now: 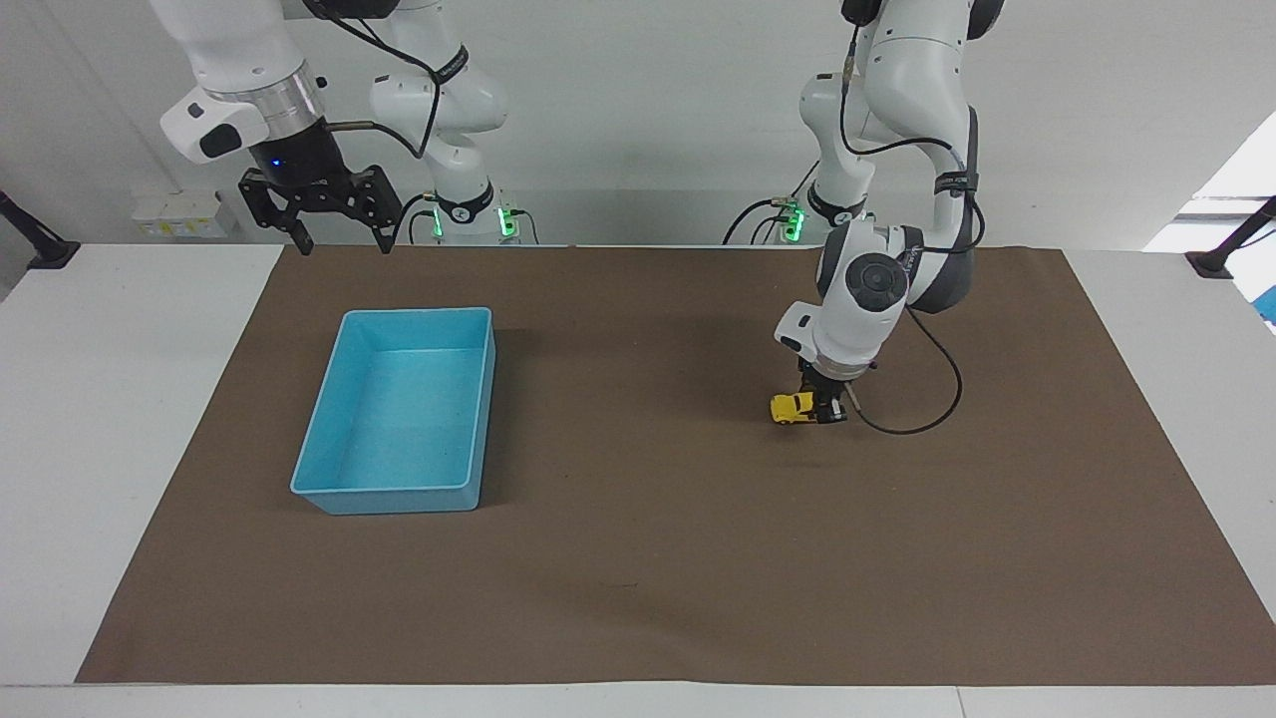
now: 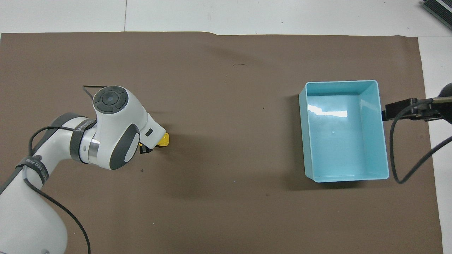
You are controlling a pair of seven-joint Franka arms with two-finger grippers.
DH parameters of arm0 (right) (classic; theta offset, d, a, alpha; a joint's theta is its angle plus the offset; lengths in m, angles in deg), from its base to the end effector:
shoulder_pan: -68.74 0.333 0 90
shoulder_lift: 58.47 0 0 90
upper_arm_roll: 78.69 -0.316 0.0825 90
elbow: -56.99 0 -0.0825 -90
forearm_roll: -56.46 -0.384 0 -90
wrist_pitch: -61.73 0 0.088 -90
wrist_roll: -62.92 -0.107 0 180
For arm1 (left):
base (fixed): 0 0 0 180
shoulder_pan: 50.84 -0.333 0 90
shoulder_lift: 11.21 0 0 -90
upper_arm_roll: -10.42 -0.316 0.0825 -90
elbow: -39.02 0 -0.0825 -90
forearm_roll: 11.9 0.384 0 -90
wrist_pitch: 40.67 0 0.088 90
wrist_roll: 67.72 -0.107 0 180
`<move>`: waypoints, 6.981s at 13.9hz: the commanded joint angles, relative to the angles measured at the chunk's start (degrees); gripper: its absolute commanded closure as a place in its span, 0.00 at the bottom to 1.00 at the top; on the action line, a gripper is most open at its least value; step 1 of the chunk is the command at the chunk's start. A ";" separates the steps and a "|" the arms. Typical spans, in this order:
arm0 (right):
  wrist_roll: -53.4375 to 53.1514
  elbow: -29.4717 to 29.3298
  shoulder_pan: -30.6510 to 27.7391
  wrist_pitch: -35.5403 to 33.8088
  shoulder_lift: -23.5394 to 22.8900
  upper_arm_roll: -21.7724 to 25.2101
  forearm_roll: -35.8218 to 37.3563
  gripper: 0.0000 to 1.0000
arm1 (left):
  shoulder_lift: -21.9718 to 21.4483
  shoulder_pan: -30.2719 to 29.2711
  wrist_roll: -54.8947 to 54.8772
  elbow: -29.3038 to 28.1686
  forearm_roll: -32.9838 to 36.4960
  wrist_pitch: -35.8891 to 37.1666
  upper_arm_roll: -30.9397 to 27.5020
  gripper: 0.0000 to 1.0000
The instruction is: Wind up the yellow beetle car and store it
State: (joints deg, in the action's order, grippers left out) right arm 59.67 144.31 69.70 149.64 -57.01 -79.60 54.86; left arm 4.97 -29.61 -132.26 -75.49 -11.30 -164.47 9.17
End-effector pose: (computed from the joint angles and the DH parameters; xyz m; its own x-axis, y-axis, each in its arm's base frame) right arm 0.5428 0.0209 0.6573 0.9992 -0.0231 0.0342 -0.0221 -0.9993 -0.0294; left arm 0.5515 -0.2004 0.3090 0.0852 -0.9943 -0.0642 -0.9905 -0.0915 0.1023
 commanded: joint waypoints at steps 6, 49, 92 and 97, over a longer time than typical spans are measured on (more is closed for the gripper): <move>-0.89 -0.05 -0.61 -0.46 0.47 -0.32 0.02 0.00 | -6.24 -1.19 4.04 0.25 1.34 0.74 0.37 0.00; 77.33 34.58 14.25 39.78 -6.90 -1.81 3.09 0.00 | -17.23 -17.18 61.81 24.07 -0.15 36.35 0.20 0.00; 77.74 16.03 10.84 21.26 -9.73 -1.02 3.53 1.00 | -17.23 -17.18 61.81 24.07 -0.15 36.35 0.20 0.00; 89.98 20.68 3.44 22.04 -7.71 -1.02 4.49 1.00 | -17.32 -17.18 61.72 24.07 -0.07 36.35 0.20 0.00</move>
State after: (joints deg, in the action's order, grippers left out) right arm 146.57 161.35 74.19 170.44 -67.03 -80.10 58.95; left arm -11.03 -46.00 -71.07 -50.23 -12.31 -128.52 8.65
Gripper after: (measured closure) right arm 0.555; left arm 0.000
